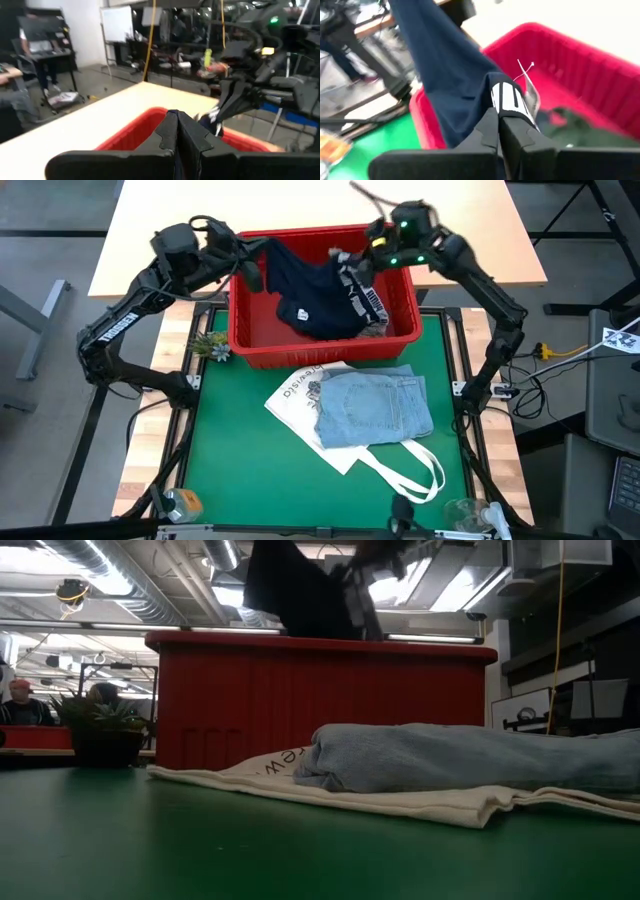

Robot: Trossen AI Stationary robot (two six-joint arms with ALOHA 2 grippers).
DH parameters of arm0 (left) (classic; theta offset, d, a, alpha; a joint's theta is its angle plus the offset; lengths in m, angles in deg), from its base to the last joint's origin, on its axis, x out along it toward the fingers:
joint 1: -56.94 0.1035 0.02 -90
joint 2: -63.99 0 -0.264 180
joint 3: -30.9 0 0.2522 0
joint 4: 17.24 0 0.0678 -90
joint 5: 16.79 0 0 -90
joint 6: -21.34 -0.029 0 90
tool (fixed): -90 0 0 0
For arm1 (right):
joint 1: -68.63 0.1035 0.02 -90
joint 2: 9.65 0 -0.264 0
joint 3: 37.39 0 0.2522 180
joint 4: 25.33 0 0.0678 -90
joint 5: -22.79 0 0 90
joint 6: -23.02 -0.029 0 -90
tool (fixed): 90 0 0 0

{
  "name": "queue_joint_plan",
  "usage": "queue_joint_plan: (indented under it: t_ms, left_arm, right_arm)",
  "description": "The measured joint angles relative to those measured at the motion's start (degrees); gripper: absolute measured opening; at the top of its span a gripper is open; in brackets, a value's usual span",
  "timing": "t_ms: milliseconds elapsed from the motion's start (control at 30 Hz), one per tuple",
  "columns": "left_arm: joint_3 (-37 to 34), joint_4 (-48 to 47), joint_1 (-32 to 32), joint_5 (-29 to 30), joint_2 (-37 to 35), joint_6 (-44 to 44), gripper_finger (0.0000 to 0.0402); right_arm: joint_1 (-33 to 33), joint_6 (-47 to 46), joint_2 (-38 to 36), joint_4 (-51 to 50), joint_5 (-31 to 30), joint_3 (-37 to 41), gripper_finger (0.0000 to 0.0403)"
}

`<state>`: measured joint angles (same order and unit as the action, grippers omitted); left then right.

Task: Fold laundry
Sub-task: Fold the dark blue boxer

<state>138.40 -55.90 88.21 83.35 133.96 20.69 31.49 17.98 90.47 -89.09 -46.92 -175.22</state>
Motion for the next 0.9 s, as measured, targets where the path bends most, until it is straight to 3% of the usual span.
queue_joint_plan:
  t_ms: [200,367,700,900]
  left_arm:
    - [0.00,3.20,0.00,2.86,-3.93,-1.47,0.0000]
    - [0.00,3.52,0.00,5.30,-6.19,-1.60,0.0000]
    - [0.00,3.40,0.00,7.17,-8.33,-1.51,0.0000]
    - [0.00,4.33,-1.08,4.56,-8.68,1.03,0.0000]
  right_arm:
    - [-0.01,2.76,-0.11,-2.16,-7.76,-10.95,0.0003]
    - [-0.11,2.73,-2.76,2.06,-9.46,-9.93,0.0003]
    - [-0.09,3.35,-5.56,1.79,-8.58,-9.93,0.0002]
    - [0.02,5.95,-8.86,0.19,-4.86,-9.93,0.0002]
